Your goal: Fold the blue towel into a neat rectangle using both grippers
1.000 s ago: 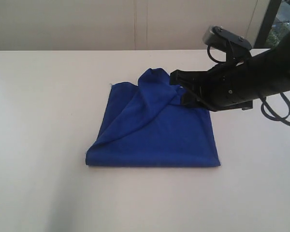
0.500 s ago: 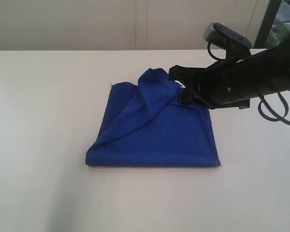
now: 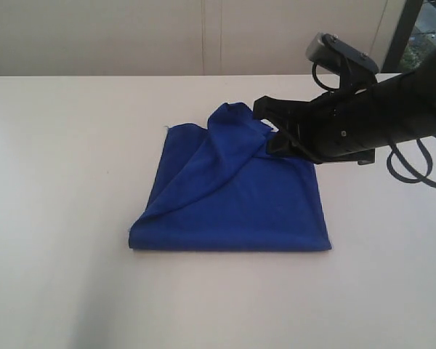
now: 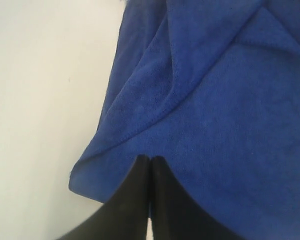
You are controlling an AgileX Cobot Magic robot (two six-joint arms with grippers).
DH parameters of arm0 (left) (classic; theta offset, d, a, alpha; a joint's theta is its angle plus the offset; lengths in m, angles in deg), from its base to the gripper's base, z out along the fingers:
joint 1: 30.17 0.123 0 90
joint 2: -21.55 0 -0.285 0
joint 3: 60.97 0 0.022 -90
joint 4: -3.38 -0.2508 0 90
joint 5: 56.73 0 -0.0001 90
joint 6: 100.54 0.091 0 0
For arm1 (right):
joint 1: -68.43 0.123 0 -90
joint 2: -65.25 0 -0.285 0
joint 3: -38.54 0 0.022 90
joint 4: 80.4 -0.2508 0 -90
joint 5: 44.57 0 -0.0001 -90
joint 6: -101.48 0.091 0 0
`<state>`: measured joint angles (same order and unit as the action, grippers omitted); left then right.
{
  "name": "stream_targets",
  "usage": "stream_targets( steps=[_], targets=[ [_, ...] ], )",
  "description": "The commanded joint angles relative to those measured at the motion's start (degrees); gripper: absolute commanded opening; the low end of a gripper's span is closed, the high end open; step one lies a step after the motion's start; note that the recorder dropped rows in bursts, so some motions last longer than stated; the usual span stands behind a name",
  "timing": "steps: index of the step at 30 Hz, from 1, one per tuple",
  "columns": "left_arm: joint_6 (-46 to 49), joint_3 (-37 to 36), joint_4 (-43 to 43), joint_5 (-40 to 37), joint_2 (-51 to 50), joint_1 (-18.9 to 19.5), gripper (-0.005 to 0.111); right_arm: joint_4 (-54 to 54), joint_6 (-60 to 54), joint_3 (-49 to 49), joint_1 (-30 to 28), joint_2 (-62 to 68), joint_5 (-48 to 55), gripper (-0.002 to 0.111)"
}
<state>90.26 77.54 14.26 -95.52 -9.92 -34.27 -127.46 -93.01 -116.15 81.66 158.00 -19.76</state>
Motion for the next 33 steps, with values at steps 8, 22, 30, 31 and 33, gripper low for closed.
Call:
stream_targets(
  steps=[8, 22, 30, 31, 33],
  targets=[
    [-0.4, -0.4, 0.6, -0.3, 0.3, 0.0, 0.0, 0.8, -0.3, 0.2, -0.2, -0.4, 1.8, 0.0],
    [-0.4, -0.4, 0.6, -0.3, 0.3, 0.0, 0.0, 0.8, -0.3, 0.2, -0.2, -0.4, 1.7, 0.0],
    [-0.4, -0.4, 0.6, -0.3, 0.3, 0.0, 0.0, 0.8, -0.3, 0.2, -0.2, -0.4, 1.7, 0.0],
    [-0.4, -0.4, 0.6, -0.3, 0.3, 0.0, 0.0, 0.8, -0.3, 0.2, -0.2, -0.4, 1.7, 0.0],
    [-0.4, -0.4, 0.6, -0.3, 0.3, 0.0, 0.0, 0.8, -0.3, 0.2, -0.2, -0.4, 1.6, 0.0]
  ],
)
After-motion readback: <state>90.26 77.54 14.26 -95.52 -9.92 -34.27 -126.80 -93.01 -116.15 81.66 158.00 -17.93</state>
